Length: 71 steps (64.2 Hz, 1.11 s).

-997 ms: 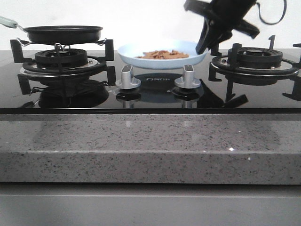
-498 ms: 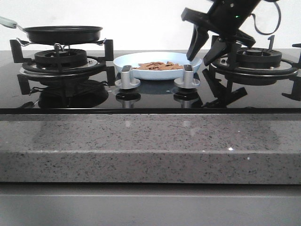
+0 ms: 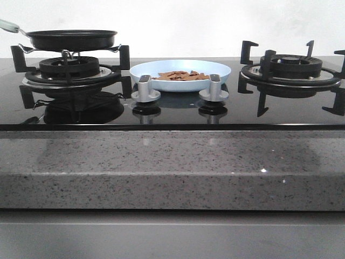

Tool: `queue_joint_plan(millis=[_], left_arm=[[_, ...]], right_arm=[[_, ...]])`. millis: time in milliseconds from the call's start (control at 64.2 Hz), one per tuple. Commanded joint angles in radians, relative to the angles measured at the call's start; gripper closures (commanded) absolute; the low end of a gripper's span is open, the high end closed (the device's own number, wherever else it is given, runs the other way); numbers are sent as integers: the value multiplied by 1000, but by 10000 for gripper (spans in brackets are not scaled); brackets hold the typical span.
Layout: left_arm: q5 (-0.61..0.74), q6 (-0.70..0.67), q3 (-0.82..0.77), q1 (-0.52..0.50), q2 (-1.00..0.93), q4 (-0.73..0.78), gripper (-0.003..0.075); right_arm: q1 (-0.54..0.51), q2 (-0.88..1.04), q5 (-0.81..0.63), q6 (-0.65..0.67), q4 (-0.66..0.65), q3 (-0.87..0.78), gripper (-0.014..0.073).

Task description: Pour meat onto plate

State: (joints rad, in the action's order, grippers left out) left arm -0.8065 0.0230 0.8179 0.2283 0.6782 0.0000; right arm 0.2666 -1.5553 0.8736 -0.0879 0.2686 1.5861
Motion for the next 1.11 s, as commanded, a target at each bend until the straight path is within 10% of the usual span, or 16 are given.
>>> queue_joint_plan(millis=[0,514,919,1090], left_arm=[[72,-10,26,8,2,-5,261],[72,-10,26,8,2,-14,261],[72,-10,26,8,2,-14,265],[78,-10,26,8,2,-14,416]], right_arm=[[0,178,-118,-12,-23,-119,192],[0,924,-67,14,-106,-777,192],[0,1265,159,139,-198,-909,192],[0,1280,170,139,-211,-912,323]])
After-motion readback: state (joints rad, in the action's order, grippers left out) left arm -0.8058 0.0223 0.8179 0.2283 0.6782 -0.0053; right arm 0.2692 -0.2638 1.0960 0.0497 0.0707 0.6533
